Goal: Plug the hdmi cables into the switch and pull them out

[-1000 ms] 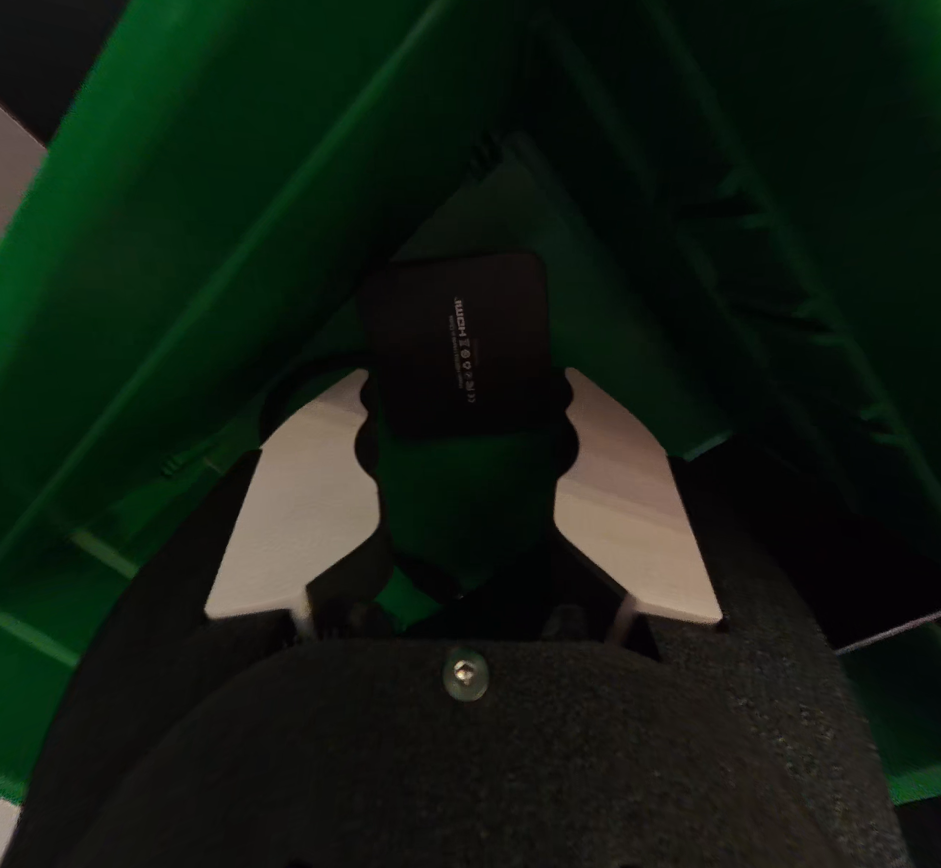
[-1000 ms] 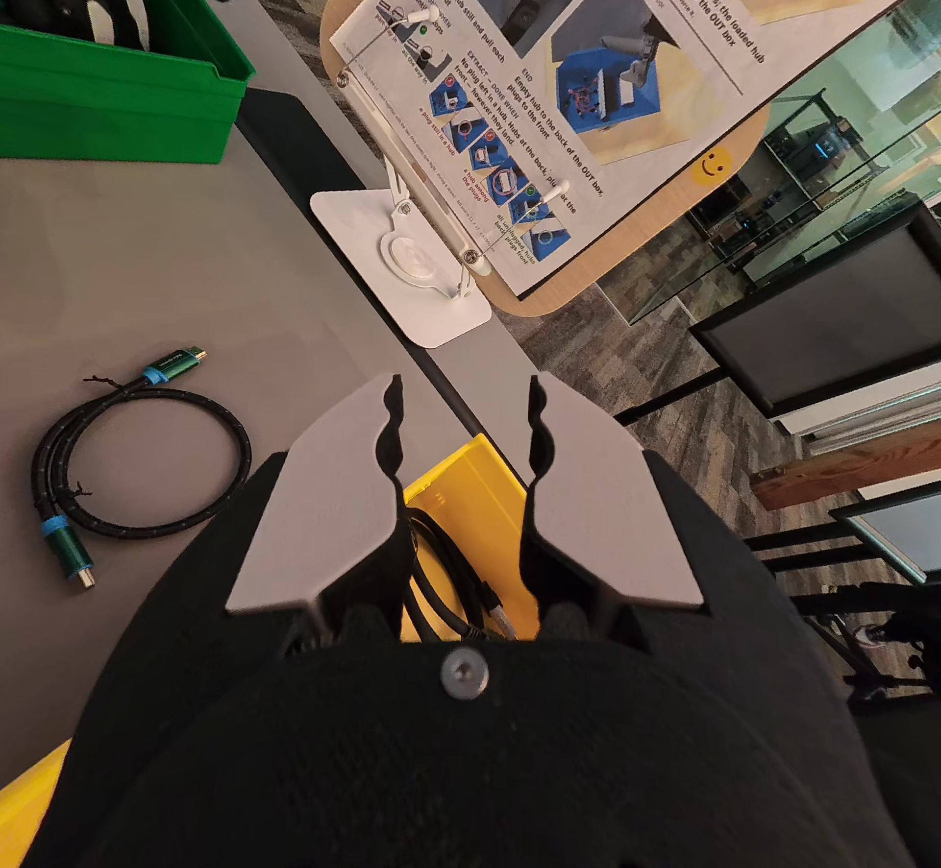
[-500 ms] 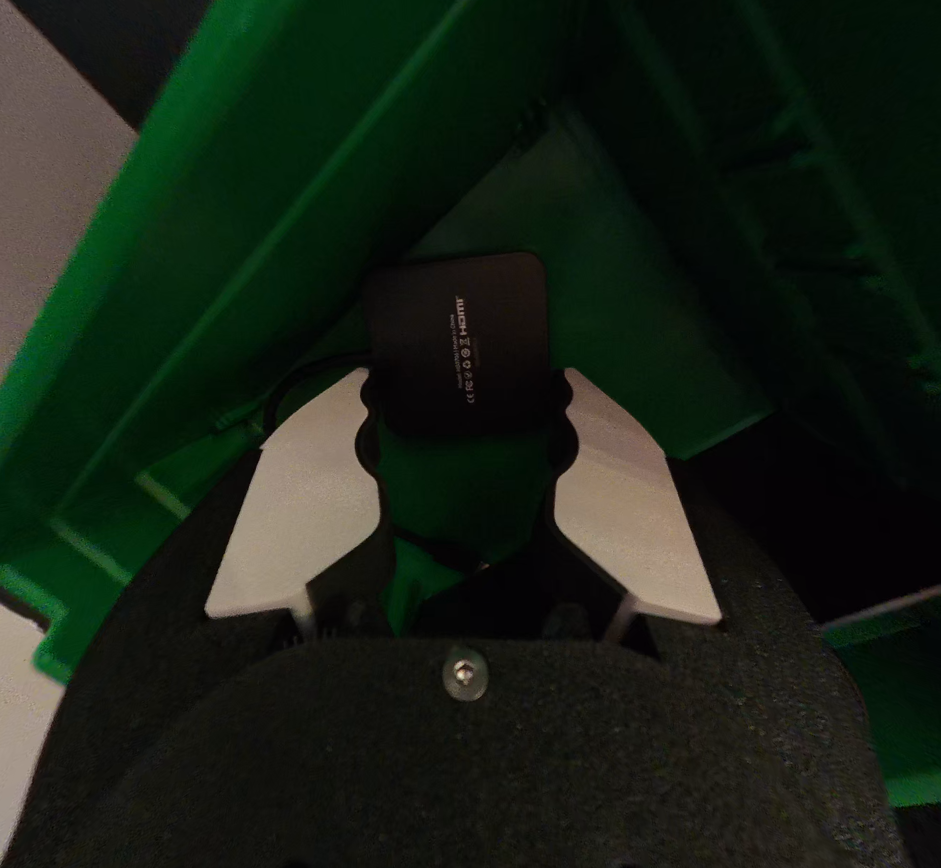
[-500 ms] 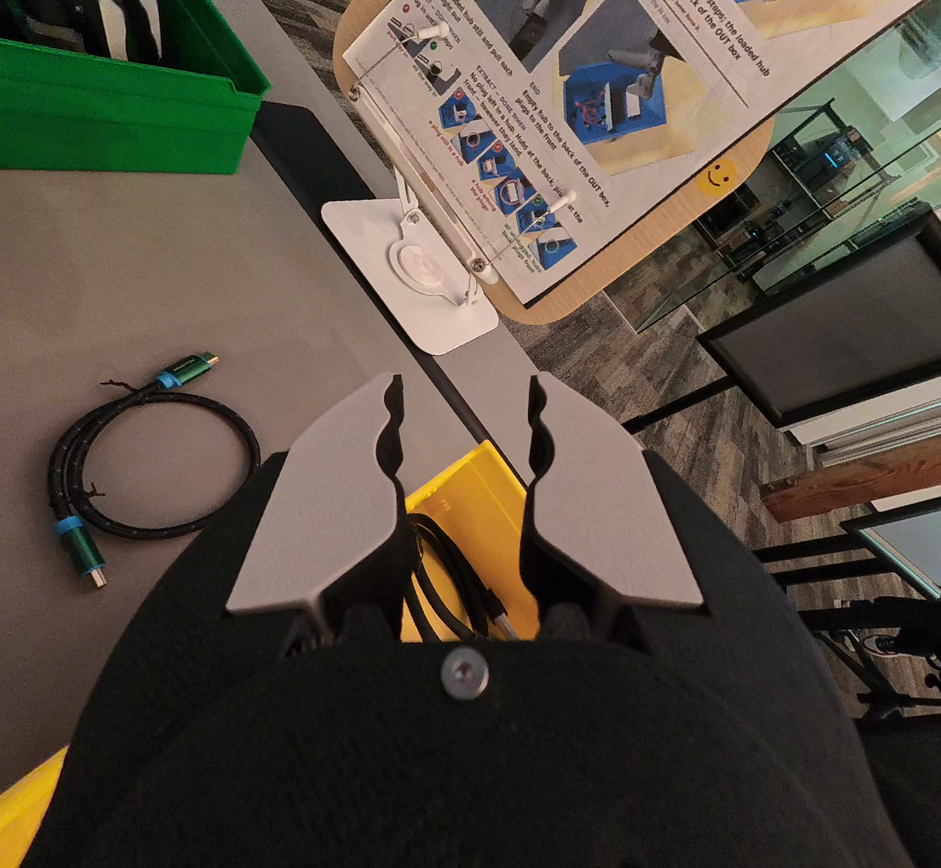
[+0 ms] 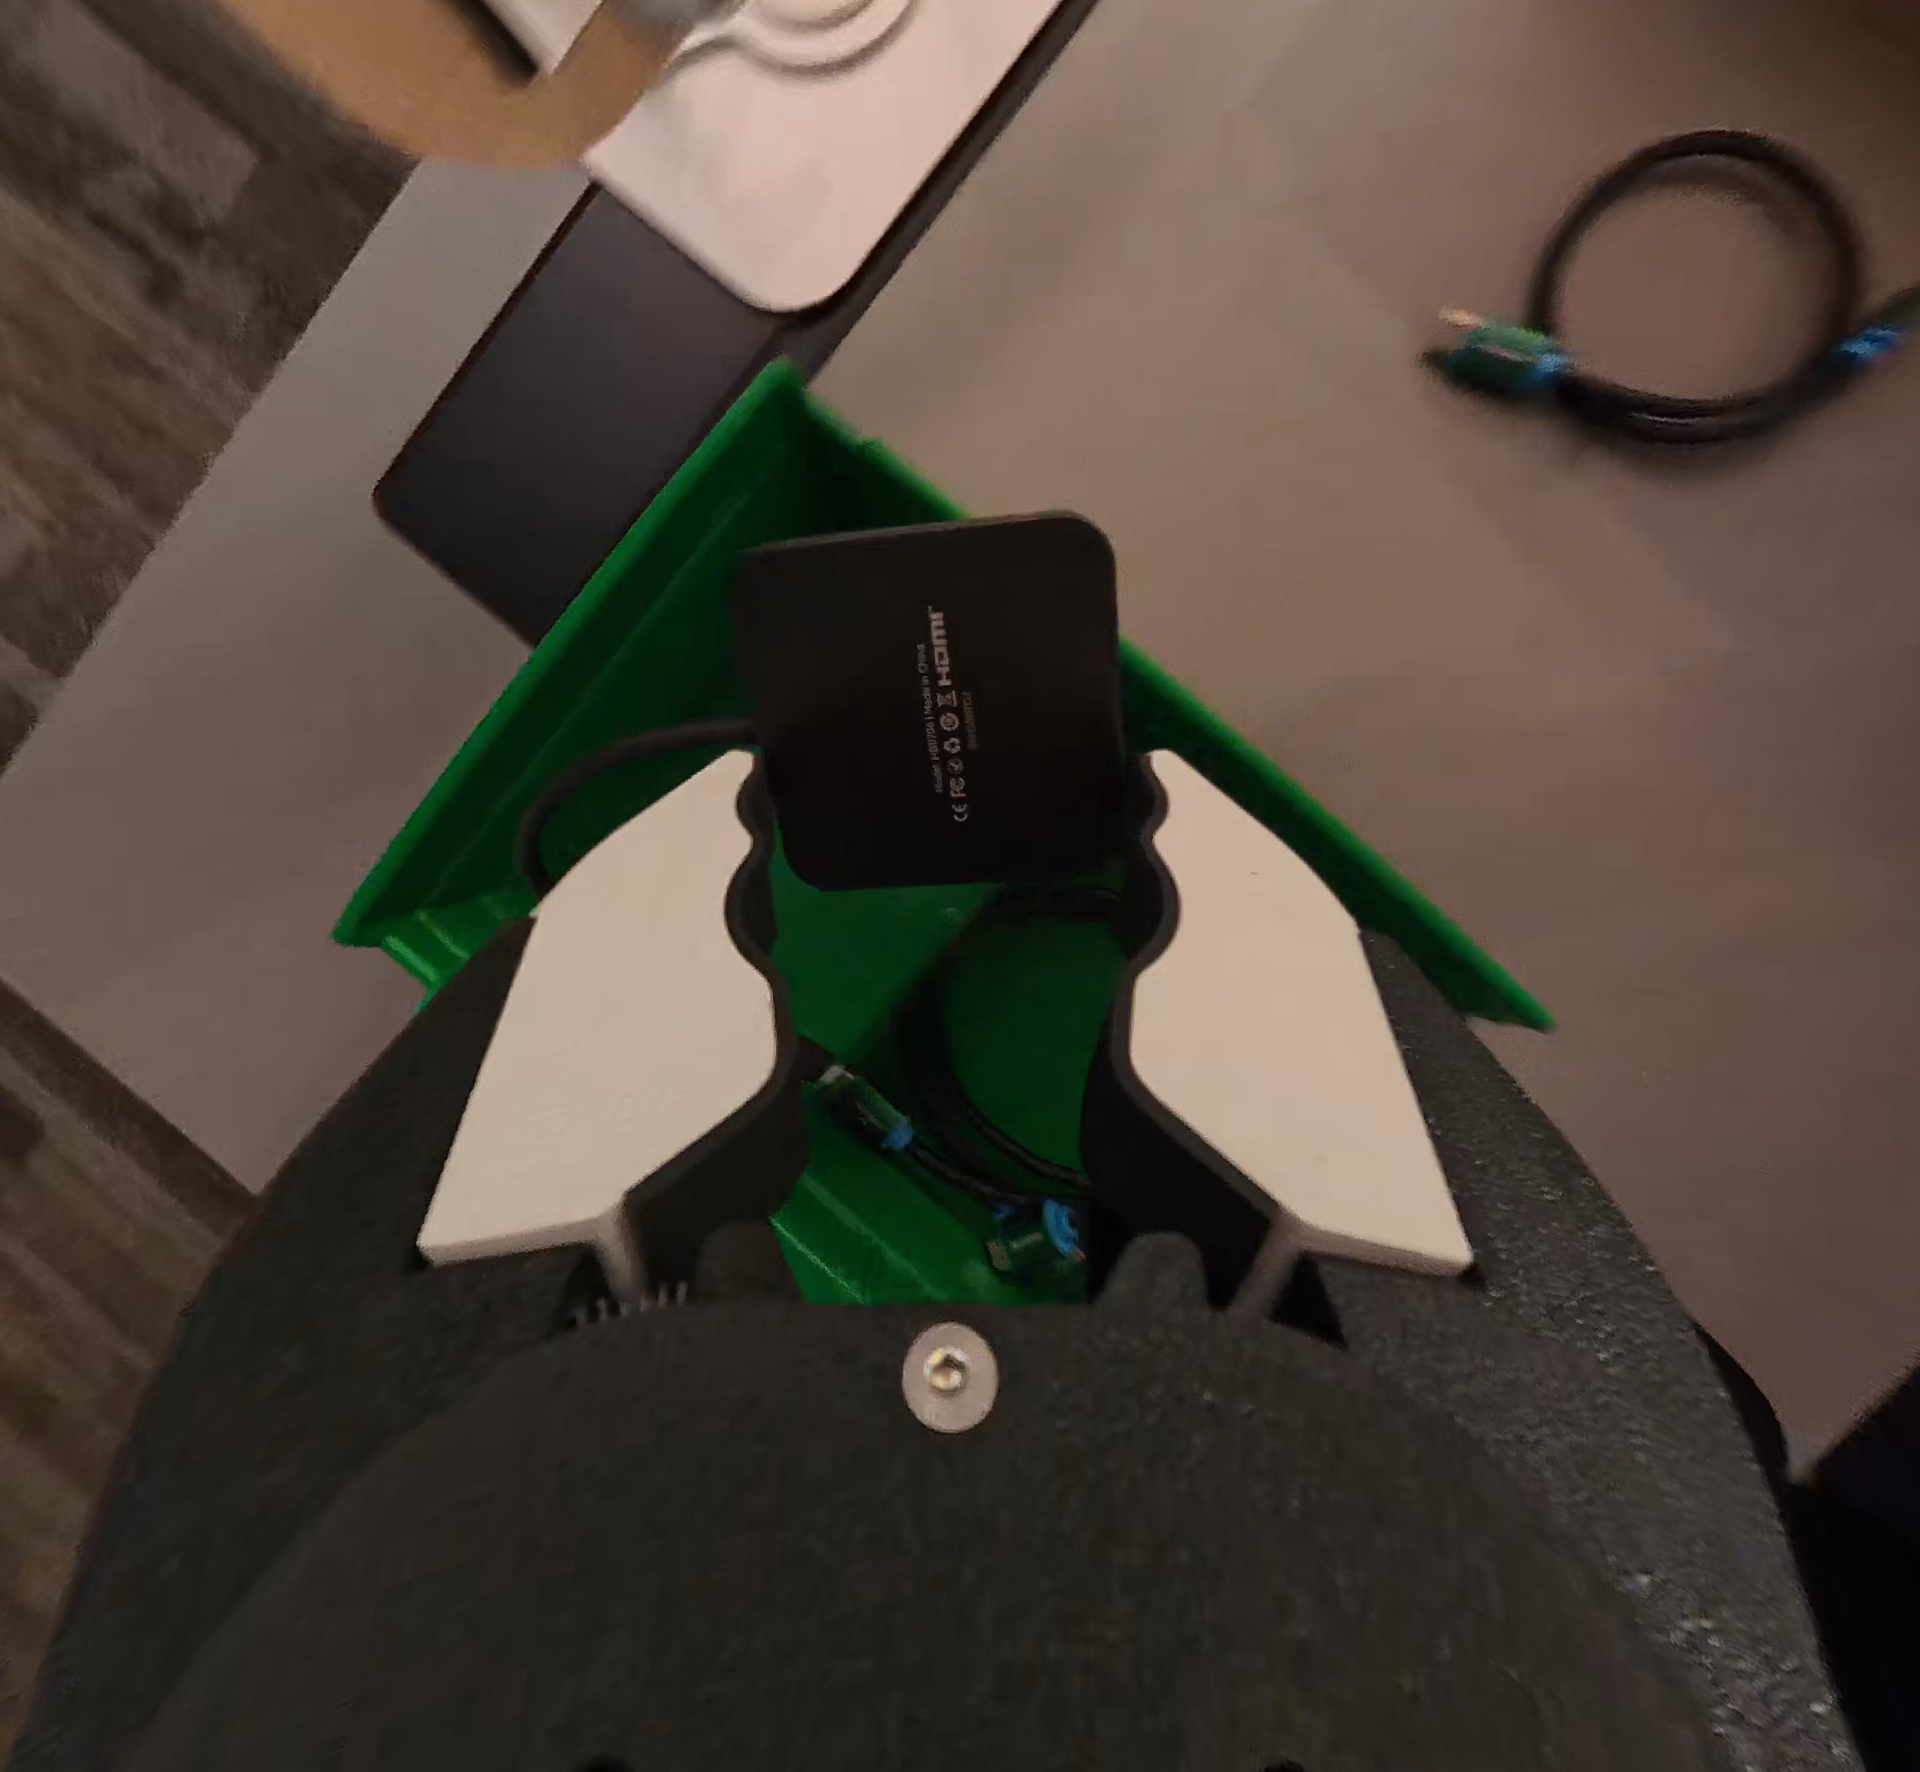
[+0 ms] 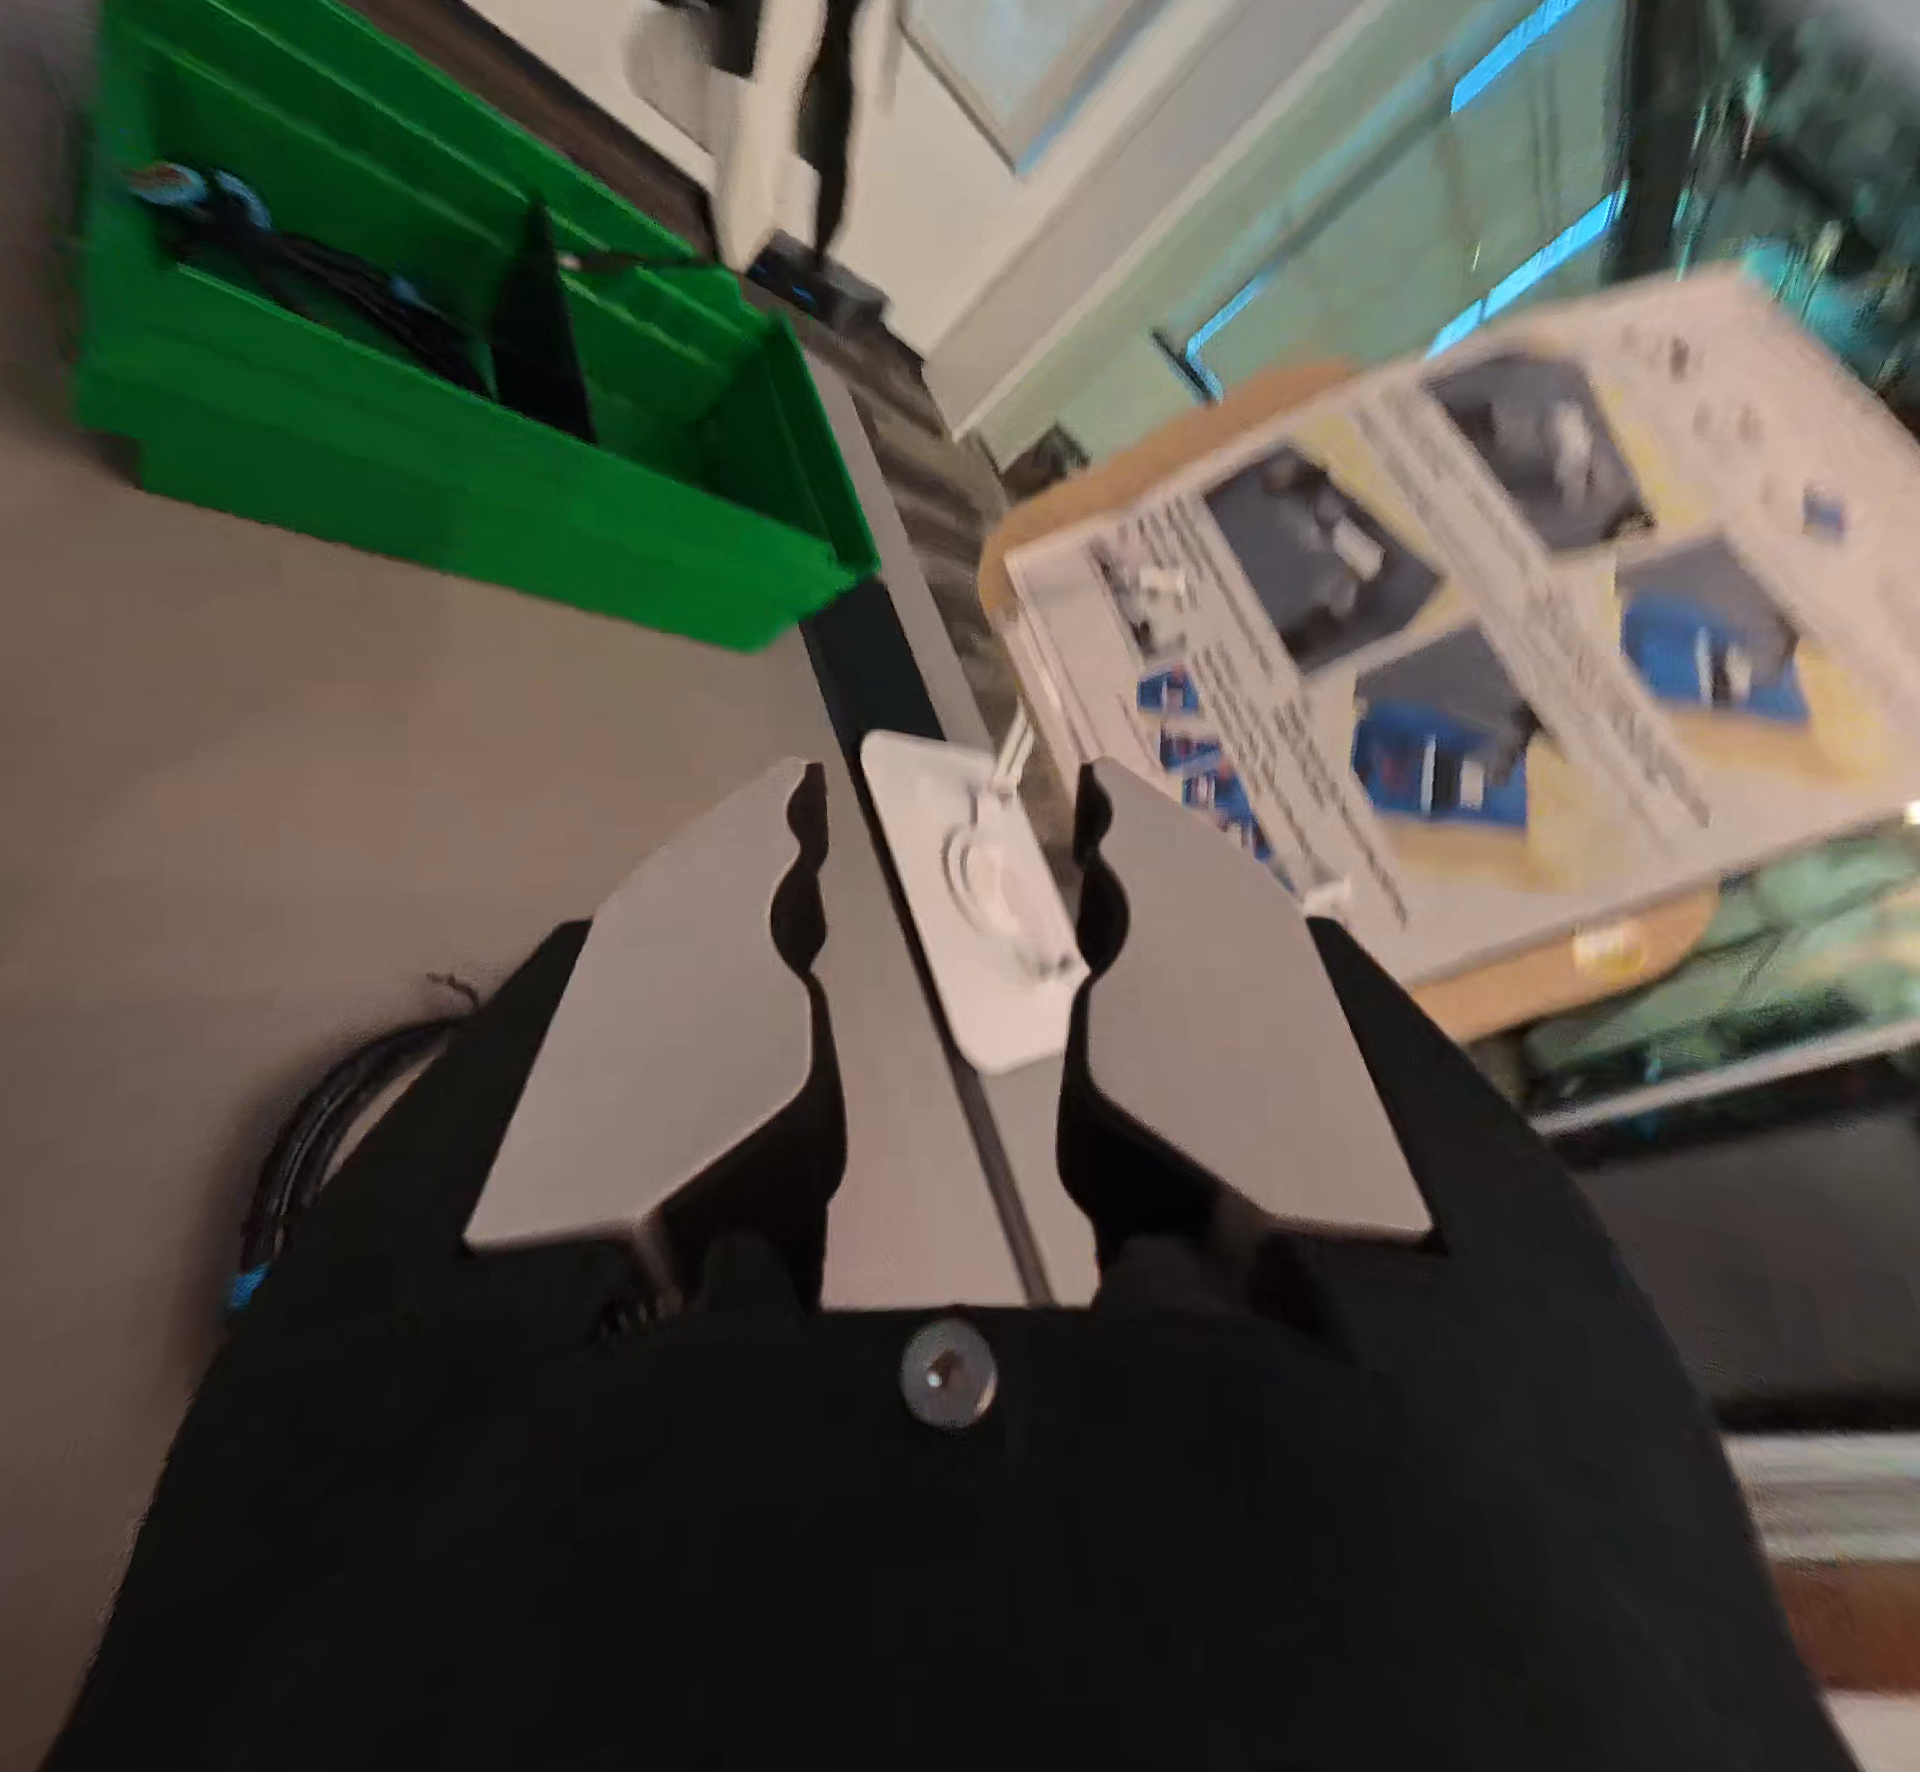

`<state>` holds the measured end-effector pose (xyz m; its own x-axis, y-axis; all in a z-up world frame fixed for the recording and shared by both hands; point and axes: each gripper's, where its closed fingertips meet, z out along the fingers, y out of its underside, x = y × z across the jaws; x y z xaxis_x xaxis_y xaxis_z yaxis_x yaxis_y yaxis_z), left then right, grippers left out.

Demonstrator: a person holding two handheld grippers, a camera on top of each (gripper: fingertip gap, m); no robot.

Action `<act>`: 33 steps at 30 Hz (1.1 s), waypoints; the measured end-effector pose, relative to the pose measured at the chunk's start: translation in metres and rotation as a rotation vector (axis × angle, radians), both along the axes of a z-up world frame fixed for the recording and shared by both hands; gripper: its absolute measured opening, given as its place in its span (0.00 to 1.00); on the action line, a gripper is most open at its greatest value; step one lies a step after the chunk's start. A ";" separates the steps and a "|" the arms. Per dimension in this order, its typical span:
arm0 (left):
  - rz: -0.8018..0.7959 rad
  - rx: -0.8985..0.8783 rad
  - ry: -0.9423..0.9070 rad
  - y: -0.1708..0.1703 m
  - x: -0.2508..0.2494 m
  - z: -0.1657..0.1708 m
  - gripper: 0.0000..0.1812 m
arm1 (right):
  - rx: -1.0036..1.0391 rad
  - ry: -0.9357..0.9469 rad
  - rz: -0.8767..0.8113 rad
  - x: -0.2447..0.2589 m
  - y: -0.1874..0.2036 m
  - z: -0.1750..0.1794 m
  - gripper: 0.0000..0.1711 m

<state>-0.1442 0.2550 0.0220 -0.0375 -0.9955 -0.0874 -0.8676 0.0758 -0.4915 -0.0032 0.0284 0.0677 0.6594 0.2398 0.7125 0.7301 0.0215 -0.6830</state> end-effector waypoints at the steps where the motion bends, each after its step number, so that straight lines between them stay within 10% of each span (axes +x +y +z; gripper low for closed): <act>1: -0.045 0.005 0.000 -0.017 0.001 0.011 0.36 | 0.051 -0.041 0.033 -0.014 0.000 0.004 0.25; 13: -0.500 -0.118 0.133 -0.237 0.022 0.041 0.36 | 0.329 -0.423 0.184 -0.106 -0.019 0.017 0.36; 15: -0.521 -0.161 0.158 -0.256 0.024 0.035 0.36 | 0.273 -0.495 0.205 -0.109 -0.020 0.005 0.14; 25: -0.341 -0.209 -0.369 -0.239 0.056 0.061 0.40 | 0.242 -0.442 0.072 -0.044 -0.017 0.012 0.07; 33: -0.323 0.222 -0.830 -0.245 0.082 0.067 0.38 | 0.254 -0.192 0.176 -0.034 -0.030 0.028 0.08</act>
